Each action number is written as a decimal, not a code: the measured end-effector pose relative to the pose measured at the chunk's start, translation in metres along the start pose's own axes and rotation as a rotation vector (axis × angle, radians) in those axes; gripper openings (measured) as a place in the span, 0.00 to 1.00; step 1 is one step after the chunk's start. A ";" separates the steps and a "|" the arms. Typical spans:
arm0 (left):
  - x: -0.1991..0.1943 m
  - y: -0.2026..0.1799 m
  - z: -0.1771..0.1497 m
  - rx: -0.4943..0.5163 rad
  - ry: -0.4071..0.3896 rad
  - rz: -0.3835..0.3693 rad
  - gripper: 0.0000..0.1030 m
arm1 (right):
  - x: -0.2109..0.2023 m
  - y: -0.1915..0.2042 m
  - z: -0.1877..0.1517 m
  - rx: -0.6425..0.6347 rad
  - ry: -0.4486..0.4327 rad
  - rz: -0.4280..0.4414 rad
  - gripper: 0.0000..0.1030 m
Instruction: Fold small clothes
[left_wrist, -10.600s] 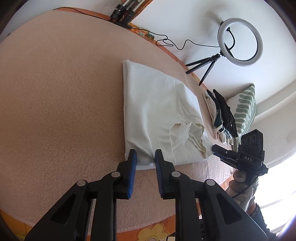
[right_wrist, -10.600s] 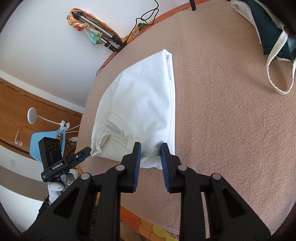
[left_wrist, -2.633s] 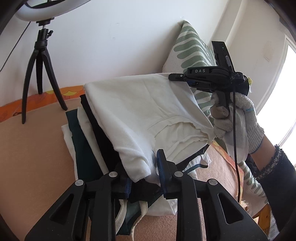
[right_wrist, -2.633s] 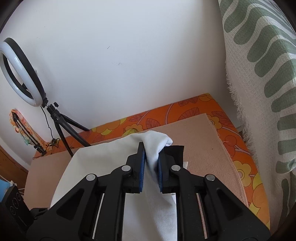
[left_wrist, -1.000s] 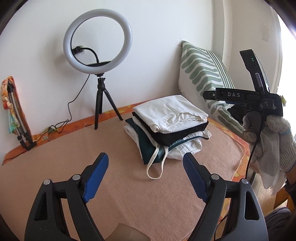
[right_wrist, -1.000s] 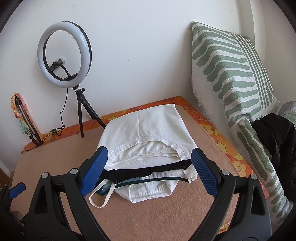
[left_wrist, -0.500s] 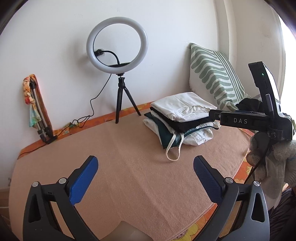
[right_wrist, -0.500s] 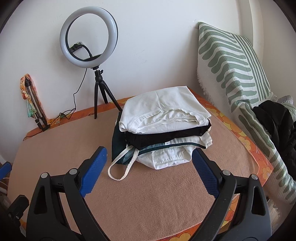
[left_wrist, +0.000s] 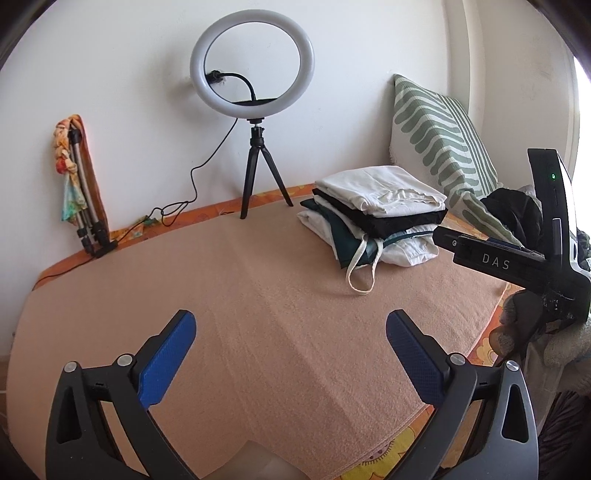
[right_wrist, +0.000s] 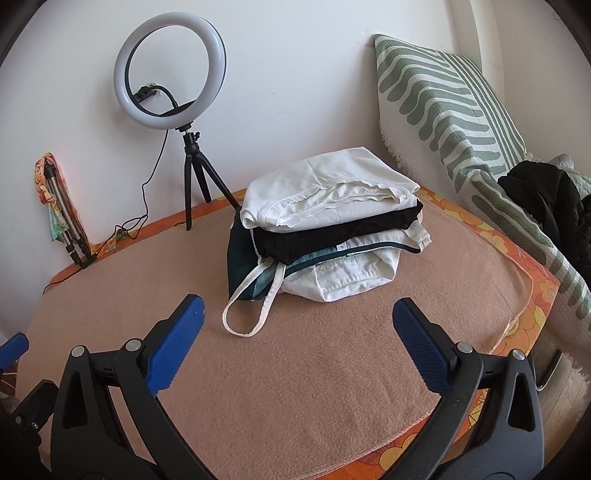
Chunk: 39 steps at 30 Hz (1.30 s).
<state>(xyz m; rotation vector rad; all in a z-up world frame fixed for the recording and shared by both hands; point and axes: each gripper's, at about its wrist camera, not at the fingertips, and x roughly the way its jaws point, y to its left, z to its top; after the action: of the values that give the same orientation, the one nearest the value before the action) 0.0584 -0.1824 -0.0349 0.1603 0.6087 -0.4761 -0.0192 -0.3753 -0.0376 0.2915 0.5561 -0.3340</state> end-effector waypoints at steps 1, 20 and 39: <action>0.002 0.001 -0.002 0.000 0.007 0.001 0.99 | 0.001 -0.001 -0.002 0.008 0.003 -0.001 1.00; 0.010 0.009 -0.013 -0.001 0.046 0.016 0.99 | 0.003 0.022 -0.008 -0.072 -0.039 -0.011 1.00; 0.007 0.009 -0.012 0.002 0.030 0.020 0.99 | 0.001 0.023 -0.007 -0.074 -0.047 -0.014 1.00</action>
<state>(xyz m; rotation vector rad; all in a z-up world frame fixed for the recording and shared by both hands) 0.0611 -0.1738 -0.0485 0.1756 0.6355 -0.4561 -0.0124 -0.3520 -0.0395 0.2081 0.5230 -0.3322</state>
